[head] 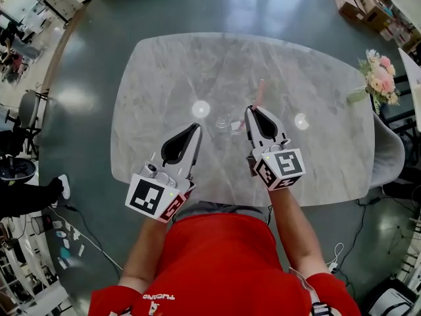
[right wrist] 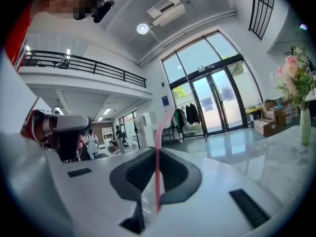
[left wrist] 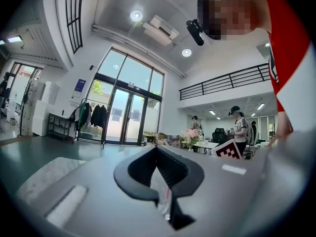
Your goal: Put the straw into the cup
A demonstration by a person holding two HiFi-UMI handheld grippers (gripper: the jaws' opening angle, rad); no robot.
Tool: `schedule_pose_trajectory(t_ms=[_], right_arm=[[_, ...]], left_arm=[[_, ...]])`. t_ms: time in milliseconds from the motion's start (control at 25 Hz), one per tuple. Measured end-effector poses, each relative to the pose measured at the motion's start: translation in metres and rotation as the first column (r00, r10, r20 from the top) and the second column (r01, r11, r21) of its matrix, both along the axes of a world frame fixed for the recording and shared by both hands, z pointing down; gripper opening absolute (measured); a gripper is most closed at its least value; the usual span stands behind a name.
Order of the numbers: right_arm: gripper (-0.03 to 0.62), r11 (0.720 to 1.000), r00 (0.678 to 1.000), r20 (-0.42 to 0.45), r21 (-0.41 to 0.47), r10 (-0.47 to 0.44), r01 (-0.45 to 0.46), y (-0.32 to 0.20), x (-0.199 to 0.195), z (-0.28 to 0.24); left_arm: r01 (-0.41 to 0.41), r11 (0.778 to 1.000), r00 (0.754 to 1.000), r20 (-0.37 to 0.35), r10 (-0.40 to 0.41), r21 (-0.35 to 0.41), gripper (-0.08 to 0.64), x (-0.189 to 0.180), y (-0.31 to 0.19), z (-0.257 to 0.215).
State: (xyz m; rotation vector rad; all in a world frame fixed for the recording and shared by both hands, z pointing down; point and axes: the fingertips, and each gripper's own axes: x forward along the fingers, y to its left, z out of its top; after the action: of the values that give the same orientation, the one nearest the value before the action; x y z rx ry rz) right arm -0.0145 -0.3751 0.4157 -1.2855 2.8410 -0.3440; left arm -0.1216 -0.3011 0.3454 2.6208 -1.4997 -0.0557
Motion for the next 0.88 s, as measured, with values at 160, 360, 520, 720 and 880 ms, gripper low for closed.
schedule_pose_trajectory(t_ms=[160, 360, 520, 720, 880], right_arm=[[0.015, 0.999, 1.0, -0.024, -0.031, 0.007, -0.008, 0.0, -0.004, 0.015], [0.017, 0.998, 0.998, -0.062, -0.059, 0.023, -0.026, -0.005, -0.005, 0.028], [0.017, 0.996, 0.994, -0.107, -0.085, 0.03, -0.039, -0.006, -0.003, 0.038], [0.017, 0.993, 0.987, -0.162, -0.109, 0.018, -0.036, -0.005, -0.001, 0.047], [0.056, 0.988, 0.981, -0.192, -0.153, -0.004, -0.026, -0.005, 0.001, 0.057]], left_arm=[[-0.003, 1.0, 1.0, -0.002, 0.003, -0.005, 0.006, -0.002, 0.001, 0.002], [-0.006, 1.0, 1.0, -0.01, 0.006, -0.012, 0.006, -0.005, -0.001, 0.005], [-0.01, 1.0, 1.0, -0.014, 0.009, -0.016, 0.006, -0.005, -0.001, 0.008], [-0.013, 1.0, 1.0, -0.016, 0.013, -0.02, 0.006, -0.005, -0.001, 0.01], [-0.015, 1.0, 1.0, -0.018, 0.015, -0.022, 0.006, -0.004, 0.0, 0.01]])
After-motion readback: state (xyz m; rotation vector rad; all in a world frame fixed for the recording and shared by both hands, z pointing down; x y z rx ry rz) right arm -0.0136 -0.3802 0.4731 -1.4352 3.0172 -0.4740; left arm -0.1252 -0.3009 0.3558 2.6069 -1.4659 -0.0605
